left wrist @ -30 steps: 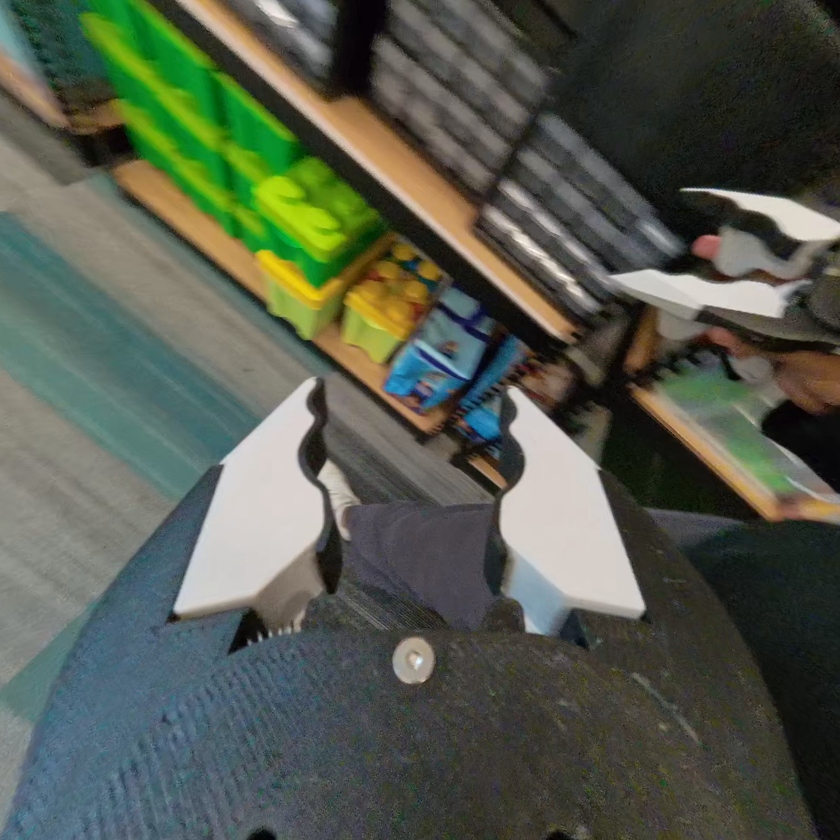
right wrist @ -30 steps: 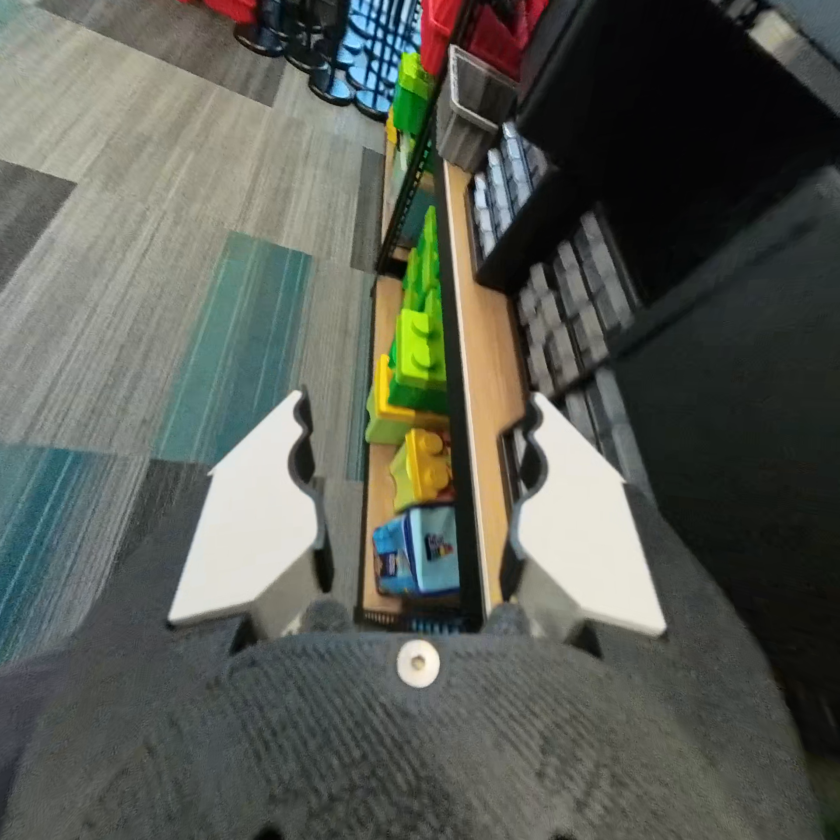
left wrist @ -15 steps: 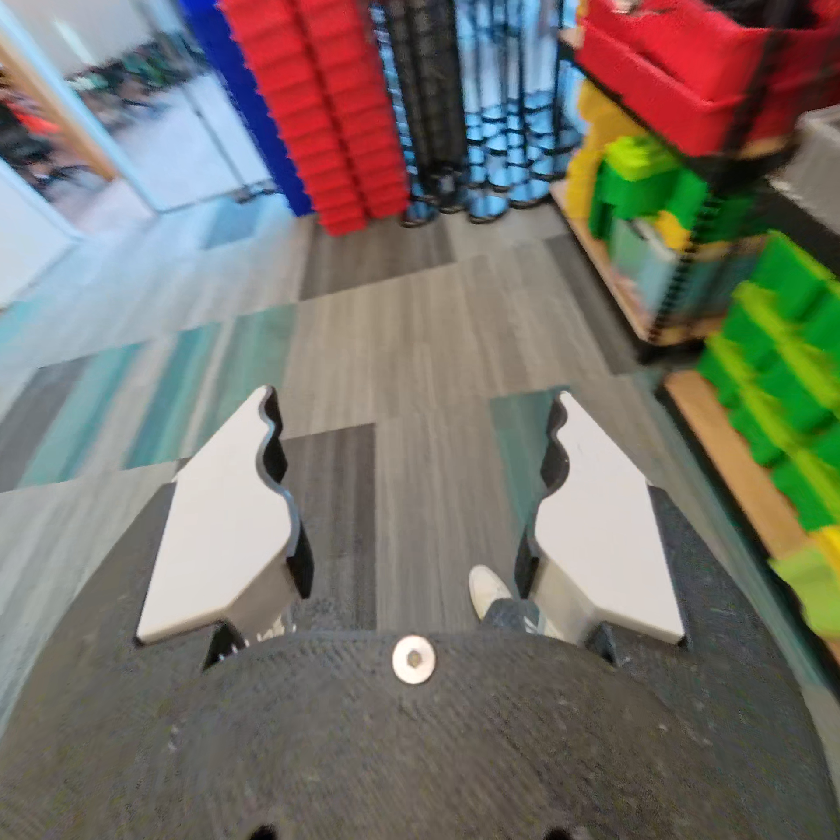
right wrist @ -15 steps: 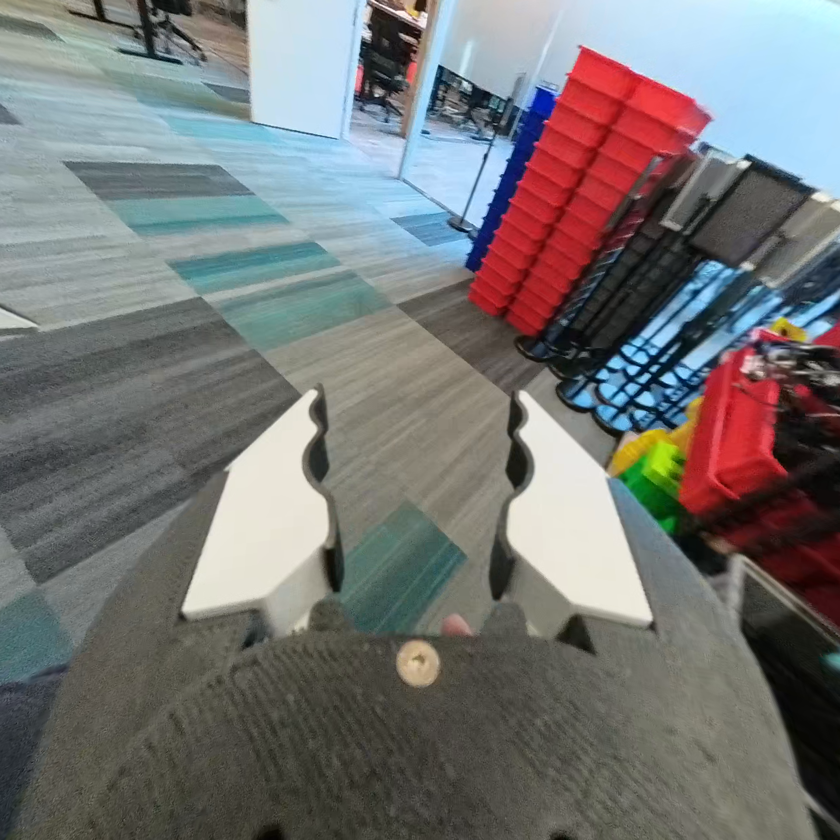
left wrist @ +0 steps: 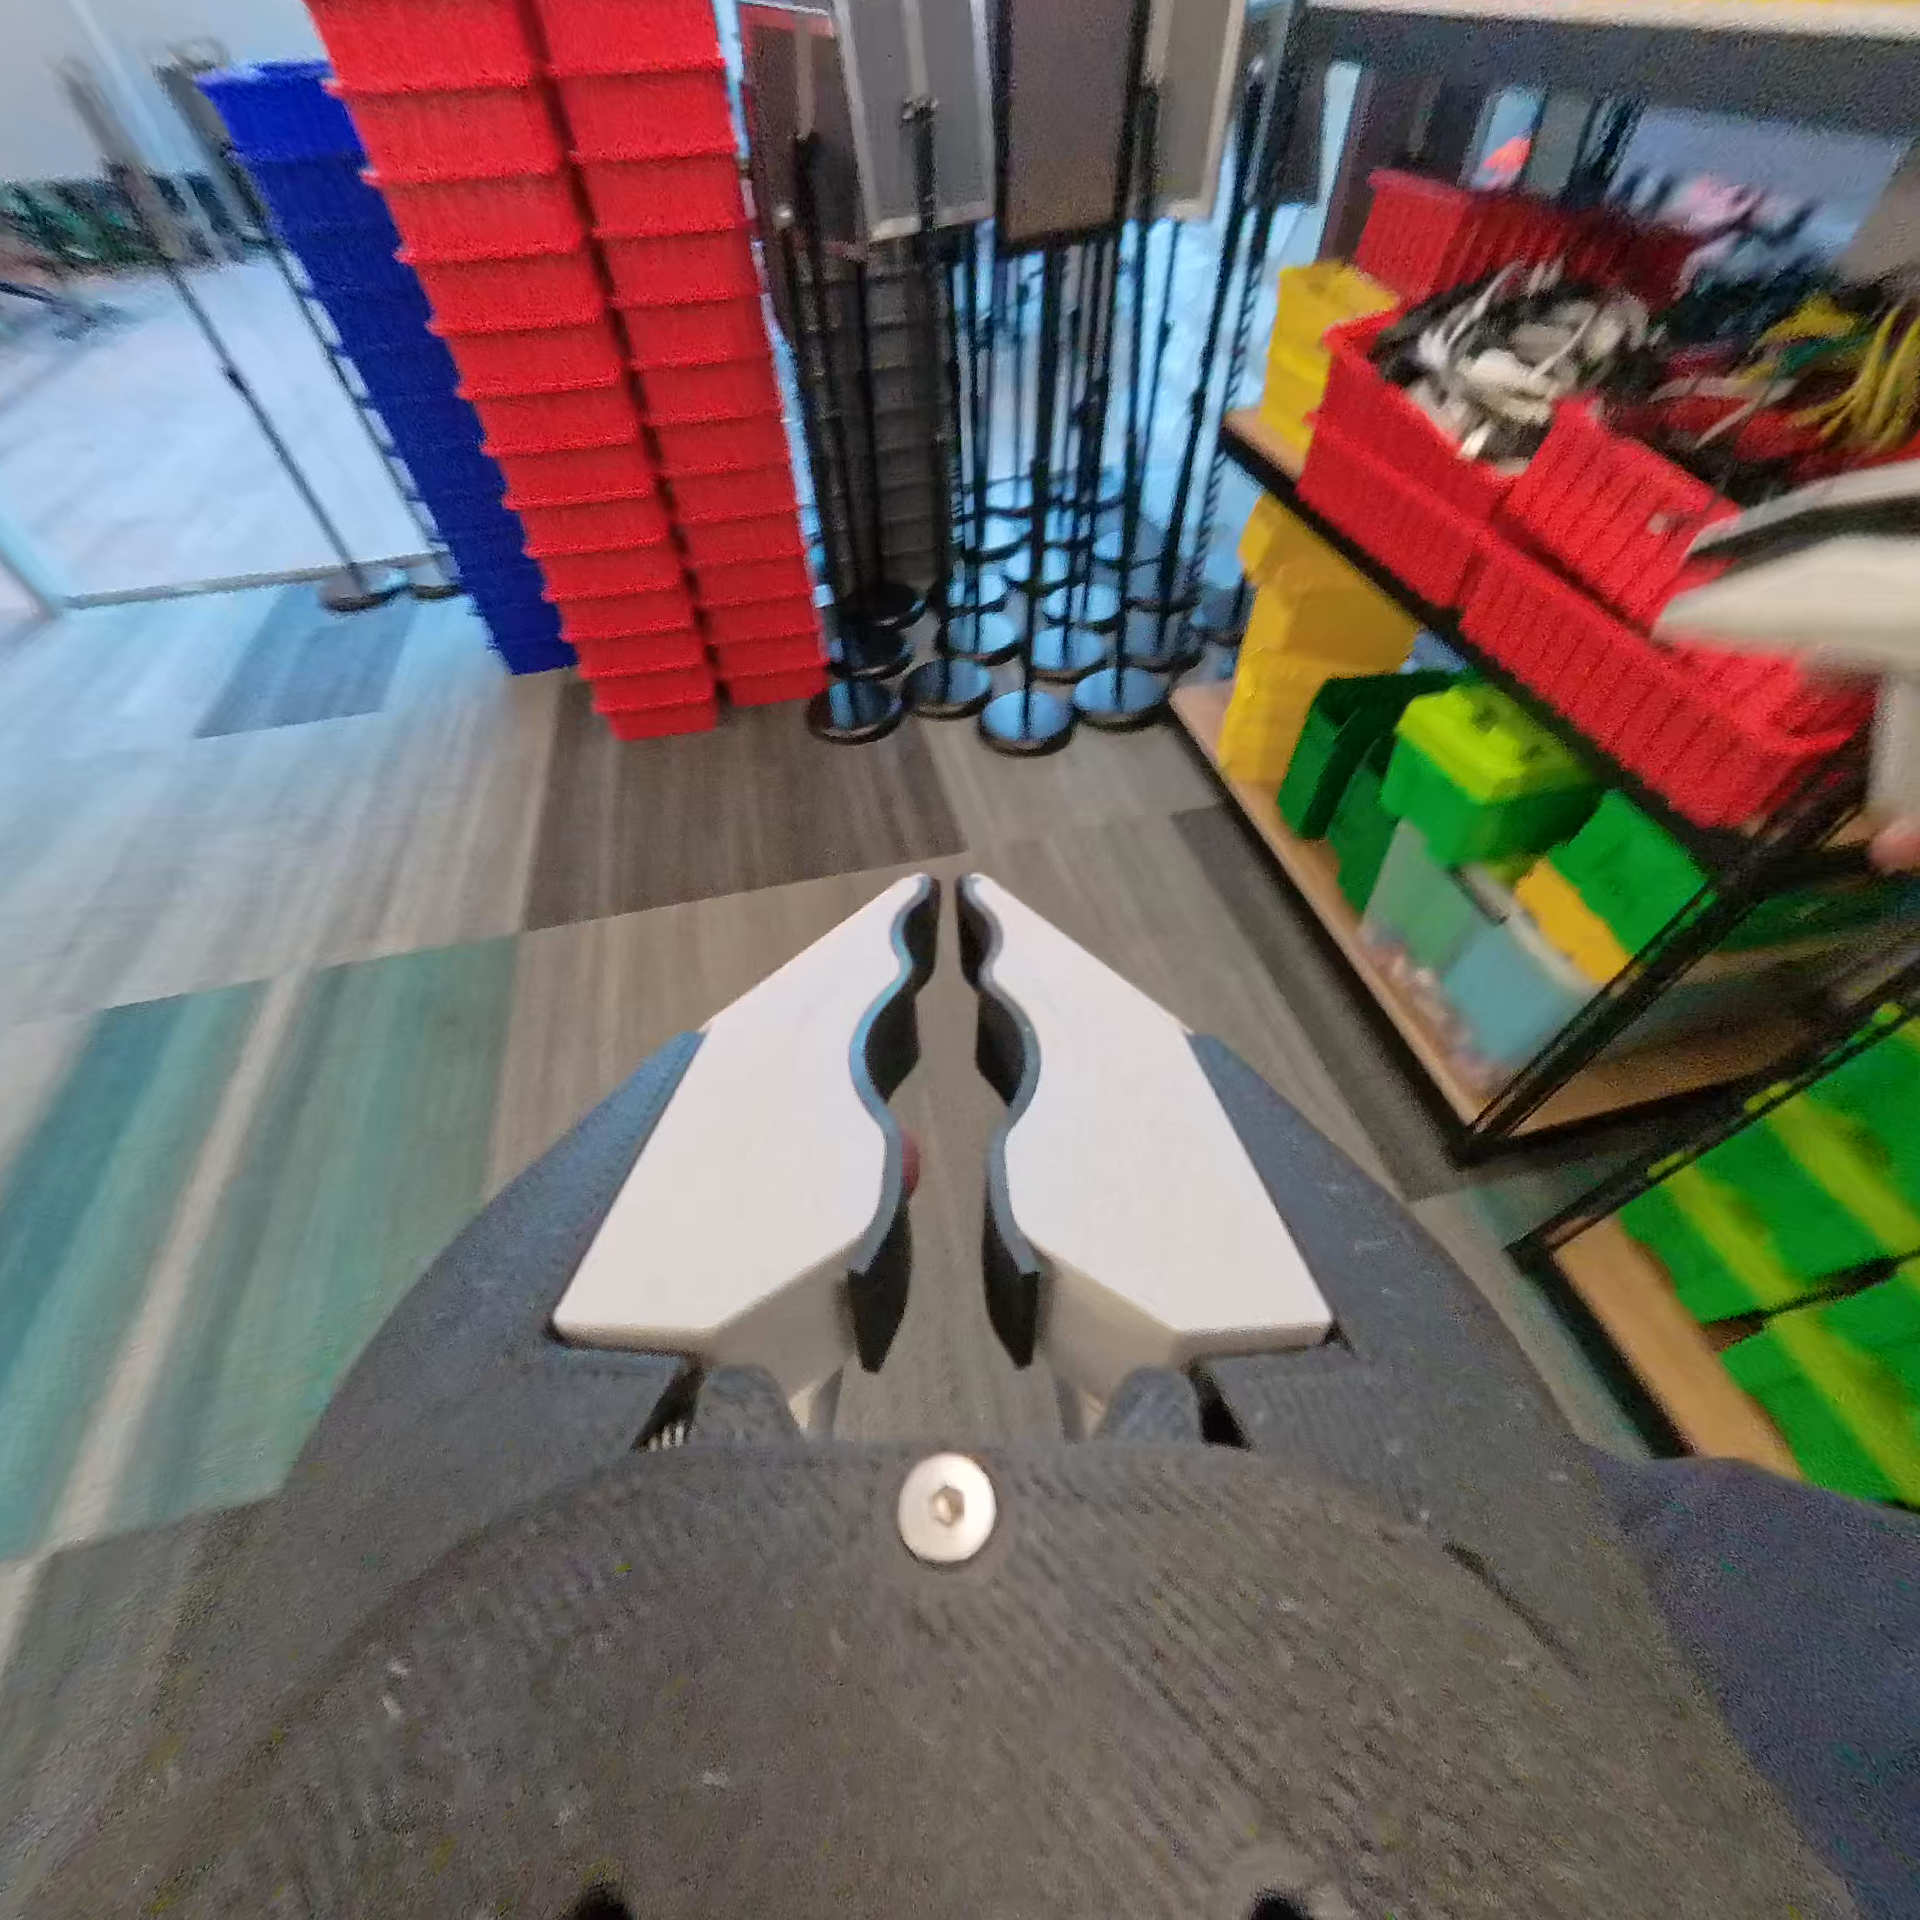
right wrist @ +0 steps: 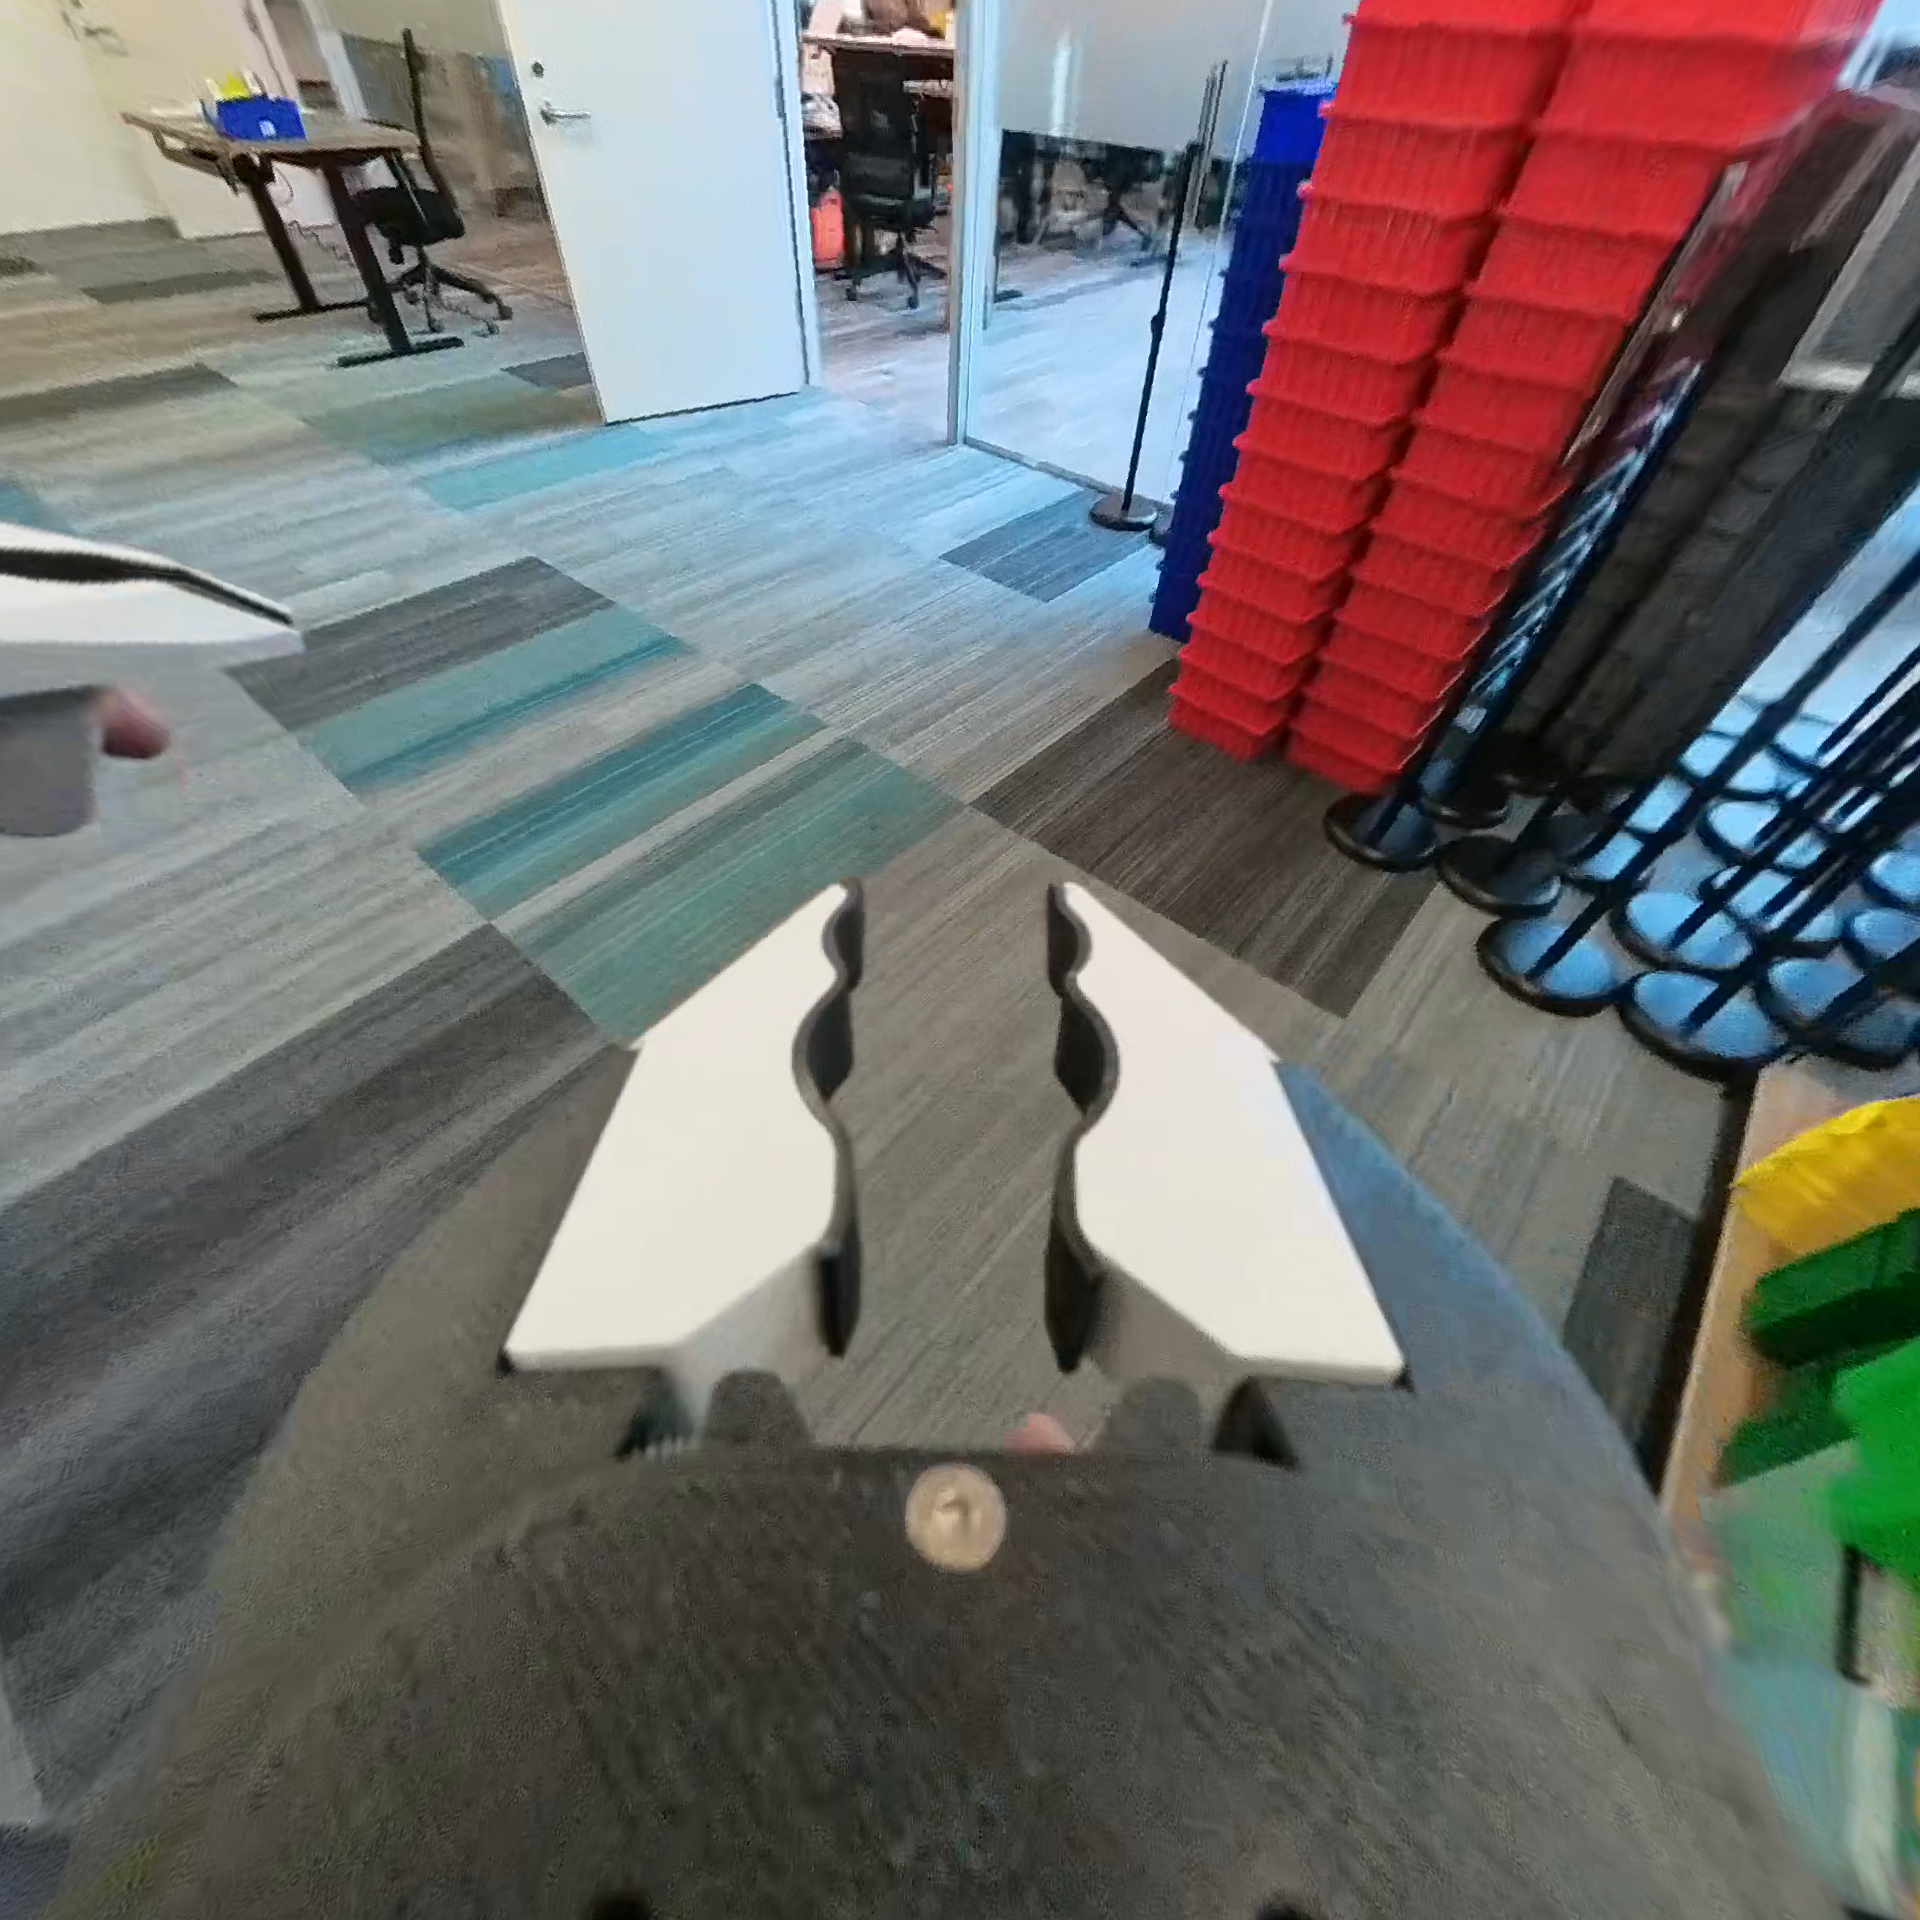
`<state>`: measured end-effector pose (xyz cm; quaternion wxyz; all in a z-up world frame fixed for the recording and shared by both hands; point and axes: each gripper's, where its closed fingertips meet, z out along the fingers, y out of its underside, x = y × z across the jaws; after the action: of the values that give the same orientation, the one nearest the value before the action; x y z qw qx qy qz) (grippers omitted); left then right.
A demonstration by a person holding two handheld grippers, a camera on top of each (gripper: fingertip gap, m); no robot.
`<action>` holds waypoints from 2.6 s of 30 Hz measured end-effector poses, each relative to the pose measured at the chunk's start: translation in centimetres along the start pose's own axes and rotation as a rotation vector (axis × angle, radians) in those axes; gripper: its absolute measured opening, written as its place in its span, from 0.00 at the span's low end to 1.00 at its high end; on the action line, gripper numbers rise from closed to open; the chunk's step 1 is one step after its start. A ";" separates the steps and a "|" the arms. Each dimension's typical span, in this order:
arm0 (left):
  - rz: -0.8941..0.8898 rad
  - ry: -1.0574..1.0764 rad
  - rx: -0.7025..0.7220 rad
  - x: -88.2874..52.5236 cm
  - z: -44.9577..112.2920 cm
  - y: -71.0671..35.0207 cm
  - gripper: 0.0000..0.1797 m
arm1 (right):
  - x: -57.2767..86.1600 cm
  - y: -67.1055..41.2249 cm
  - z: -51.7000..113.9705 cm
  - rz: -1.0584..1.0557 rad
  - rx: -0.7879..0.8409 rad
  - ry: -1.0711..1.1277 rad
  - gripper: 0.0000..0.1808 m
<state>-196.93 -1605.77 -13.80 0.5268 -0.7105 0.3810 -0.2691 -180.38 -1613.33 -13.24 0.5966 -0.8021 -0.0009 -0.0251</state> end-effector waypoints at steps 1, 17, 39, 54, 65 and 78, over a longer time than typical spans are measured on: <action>-0.036 0.035 0.004 -1.0 3.0 -0.9 0.04 | 1.9 0.7 2.8 0.056 -0.016 0.006 0.29; -0.152 -0.127 -0.066 -25.2 46.5 -14.2 0.35 | 24.1 -16.6 52.2 0.152 -0.003 -0.380 0.60; -0.116 0.182 -0.094 -56.5 101.1 -27.5 0.35 | 65.2 -31.3 97.1 0.272 0.128 0.374 0.43; -0.147 0.478 -0.245 -41.6 136.1 -34.2 0.37 | 94.5 -31.1 124.9 0.200 -0.211 0.256 0.16; -0.115 0.696 -0.322 -39.3 146.1 -36.3 0.35 | 102.4 -30.5 120.9 0.678 0.018 0.354 0.07; -0.202 0.818 -0.420 -40.0 148.4 -34.1 0.36 | 91.5 -30.4 116.2 0.709 -0.101 0.304 0.07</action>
<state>-94.40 -1486.82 -25.00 0.1493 -0.6710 0.5325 -0.4939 -85.42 -1495.99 -13.69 0.5215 -0.7682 0.3658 0.0641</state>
